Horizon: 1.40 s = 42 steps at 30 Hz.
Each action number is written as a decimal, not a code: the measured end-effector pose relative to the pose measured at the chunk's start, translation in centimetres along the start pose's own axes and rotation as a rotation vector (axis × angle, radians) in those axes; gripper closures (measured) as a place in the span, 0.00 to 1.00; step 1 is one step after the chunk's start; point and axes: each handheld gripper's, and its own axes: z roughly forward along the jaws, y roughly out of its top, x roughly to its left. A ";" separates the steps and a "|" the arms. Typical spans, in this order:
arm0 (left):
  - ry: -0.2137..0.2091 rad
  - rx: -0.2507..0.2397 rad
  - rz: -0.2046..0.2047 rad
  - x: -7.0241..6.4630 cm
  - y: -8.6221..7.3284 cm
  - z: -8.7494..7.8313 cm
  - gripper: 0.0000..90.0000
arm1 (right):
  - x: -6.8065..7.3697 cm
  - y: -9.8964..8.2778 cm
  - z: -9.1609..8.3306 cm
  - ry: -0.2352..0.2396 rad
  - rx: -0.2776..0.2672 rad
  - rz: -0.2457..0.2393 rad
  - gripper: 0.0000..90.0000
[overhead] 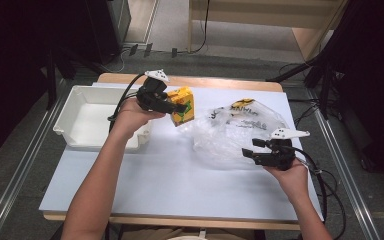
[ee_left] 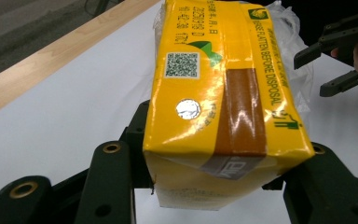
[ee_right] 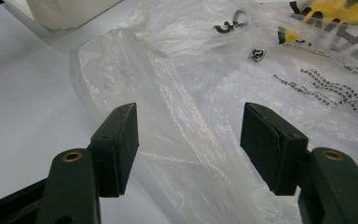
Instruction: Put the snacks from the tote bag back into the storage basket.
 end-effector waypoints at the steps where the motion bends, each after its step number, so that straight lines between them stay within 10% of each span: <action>1: 0.006 -0.001 -0.006 0.1 -0.1 -0.1 0.58 | 0.0 0.0 0.0 0.001 0.002 0.001 0.43; 42: 0.103 -0.011 -0.065 2.5 -2.0 -4.3 0.58 | 0.0 0.7 1.0 0.027 0.012 -0.015 0.43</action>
